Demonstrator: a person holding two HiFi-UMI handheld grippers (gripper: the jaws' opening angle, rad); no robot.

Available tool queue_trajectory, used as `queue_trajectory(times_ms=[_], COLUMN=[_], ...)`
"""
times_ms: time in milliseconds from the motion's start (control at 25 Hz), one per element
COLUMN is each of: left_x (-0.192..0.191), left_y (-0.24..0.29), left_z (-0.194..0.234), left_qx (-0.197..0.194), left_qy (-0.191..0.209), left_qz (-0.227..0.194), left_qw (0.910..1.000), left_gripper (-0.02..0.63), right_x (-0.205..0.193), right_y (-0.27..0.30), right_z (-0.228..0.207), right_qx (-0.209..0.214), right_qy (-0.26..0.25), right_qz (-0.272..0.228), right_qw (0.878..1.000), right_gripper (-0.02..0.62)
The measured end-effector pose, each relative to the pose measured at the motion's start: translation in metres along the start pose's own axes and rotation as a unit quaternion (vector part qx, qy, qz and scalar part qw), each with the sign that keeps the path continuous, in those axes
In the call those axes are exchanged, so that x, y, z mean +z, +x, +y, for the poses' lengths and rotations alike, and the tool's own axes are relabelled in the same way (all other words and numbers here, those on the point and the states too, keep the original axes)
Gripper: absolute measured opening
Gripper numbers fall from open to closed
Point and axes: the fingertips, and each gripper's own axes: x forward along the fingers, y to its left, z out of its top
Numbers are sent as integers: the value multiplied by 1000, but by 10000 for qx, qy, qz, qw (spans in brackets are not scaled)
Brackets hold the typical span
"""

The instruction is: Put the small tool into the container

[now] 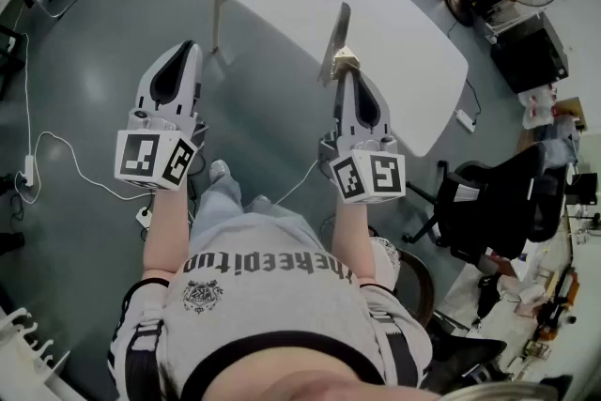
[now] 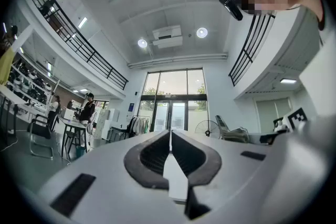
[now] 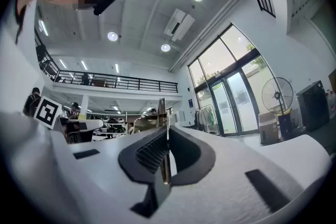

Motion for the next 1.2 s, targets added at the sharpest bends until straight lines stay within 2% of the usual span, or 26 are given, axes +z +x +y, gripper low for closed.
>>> queue_trajectory(times_ms=[440,560,920,1080,1200], left_x=[-1,-4,1,1,3], left_y=[19,21,61,73,81], left_z=[13,17,74,98,113], left_qx=[-42,-92,-145,-257,-283], left_qy=[-57,-43,-118,-134,-140], left_qz=[68,-49,144,-45,24], left_qw=[10000,9999,9997,9996,9995], left_gripper=[14,14,14,14,14], right_x=[-1,-6,-9,-12,-15], right_y=[20,23,87,108,123], right_z=[0,-1,18,24,30], right_qx=[-82,-124,-231,-345,-417], right_qy=[-7,-29,-33,28,41], right_qz=[-72,-63,-110,-145,-177], right_qw=[9999,9999,9997,9993,9990], right_gripper=[9,9,9,9,9])
